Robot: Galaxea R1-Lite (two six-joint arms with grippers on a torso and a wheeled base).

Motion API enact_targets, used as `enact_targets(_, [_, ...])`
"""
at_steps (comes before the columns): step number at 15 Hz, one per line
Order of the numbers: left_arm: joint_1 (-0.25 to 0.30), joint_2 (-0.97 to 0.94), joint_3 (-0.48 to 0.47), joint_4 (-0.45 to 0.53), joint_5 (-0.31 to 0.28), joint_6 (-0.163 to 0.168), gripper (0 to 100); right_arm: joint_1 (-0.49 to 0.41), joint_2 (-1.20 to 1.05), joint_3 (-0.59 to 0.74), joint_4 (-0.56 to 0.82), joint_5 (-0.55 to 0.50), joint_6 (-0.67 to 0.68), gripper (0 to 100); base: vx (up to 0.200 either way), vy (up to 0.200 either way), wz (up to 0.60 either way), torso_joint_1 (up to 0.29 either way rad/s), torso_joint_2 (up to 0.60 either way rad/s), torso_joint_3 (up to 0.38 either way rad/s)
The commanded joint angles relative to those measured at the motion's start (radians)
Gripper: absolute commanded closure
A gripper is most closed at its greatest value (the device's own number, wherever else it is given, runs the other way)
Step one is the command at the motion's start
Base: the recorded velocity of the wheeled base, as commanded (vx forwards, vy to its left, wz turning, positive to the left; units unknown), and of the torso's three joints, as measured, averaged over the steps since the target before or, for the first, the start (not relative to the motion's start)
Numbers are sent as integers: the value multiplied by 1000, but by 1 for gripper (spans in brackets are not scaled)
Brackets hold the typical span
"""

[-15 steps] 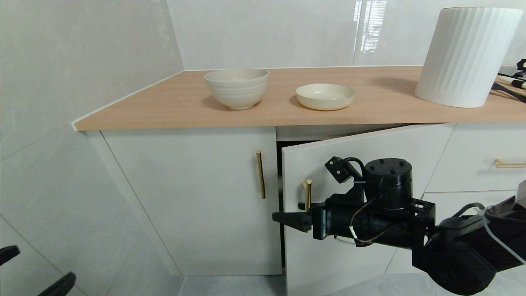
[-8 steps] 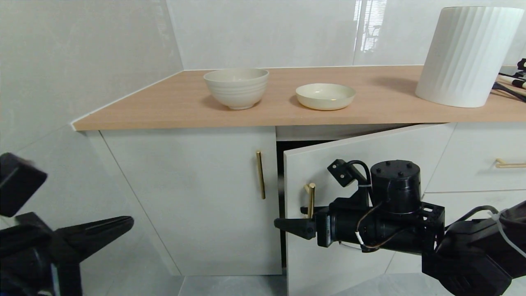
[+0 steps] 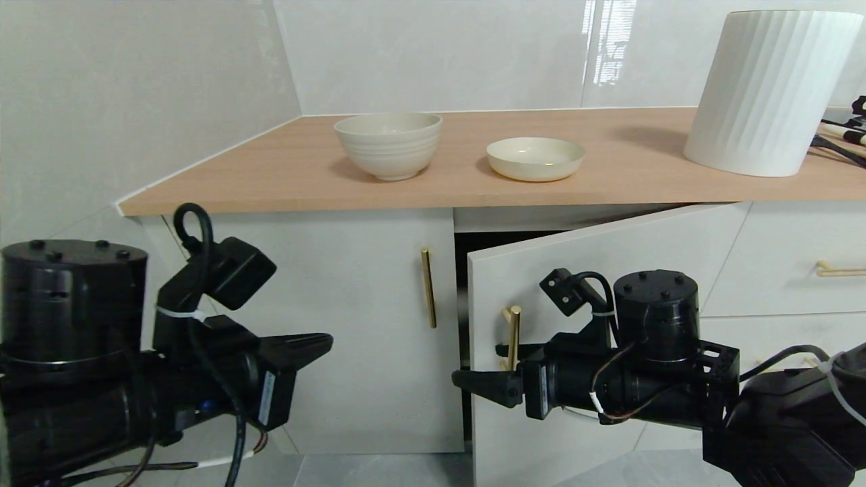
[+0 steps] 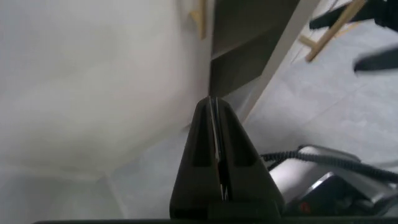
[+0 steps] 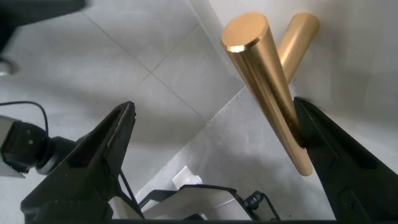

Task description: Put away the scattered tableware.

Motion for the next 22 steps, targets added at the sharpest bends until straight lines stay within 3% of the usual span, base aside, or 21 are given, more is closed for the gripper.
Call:
enact_targets(1, [-36,169,3,-112,-1,-26,100,1,-14,10,2,2,-1,0,0,0,0,0,0,0])
enact_targets(3, [-46,212,3,-166,-5,-35,100,1,-20,12,4,2,-1,0,0,0,0,0,0,0])
enact_targets(4, [-65,291,3,-276,-54,-66,100,9,-37,27,4,2,-1,0,0,0,0,0,0,0])
enact_targets(5, [-73,314,3,-305,-84,-72,100,13,-48,32,4,2,-2,0,0,0,0,0,0,0])
enact_targets(7, [-76,391,-11,-370,-124,-70,100,15,-57,35,4,2,-5,0,0,0,0,0,0,0])
enact_targets(12, [-82,594,-95,-574,-133,-72,100,15,-70,48,4,2,-7,0,0,0,0,0,0,0])
enact_targets(14, [-98,617,-106,-606,-179,-83,100,15,-83,56,4,2,-7,0,0,0,0,0,0,0])
enact_targets(17, [-122,618,-129,-626,-215,-146,100,13,-94,58,4,2,-7,0,0,0,0,0,0,0])
enact_targets(19, [-124,672,-203,-623,-215,-149,100,15,-108,70,10,2,-30,0,0,0,0,0,0,0])
enact_targets(22, [-142,692,-220,-628,-218,-150,100,15,-111,71,12,2,-30,0,0,0,0,0,0,0])
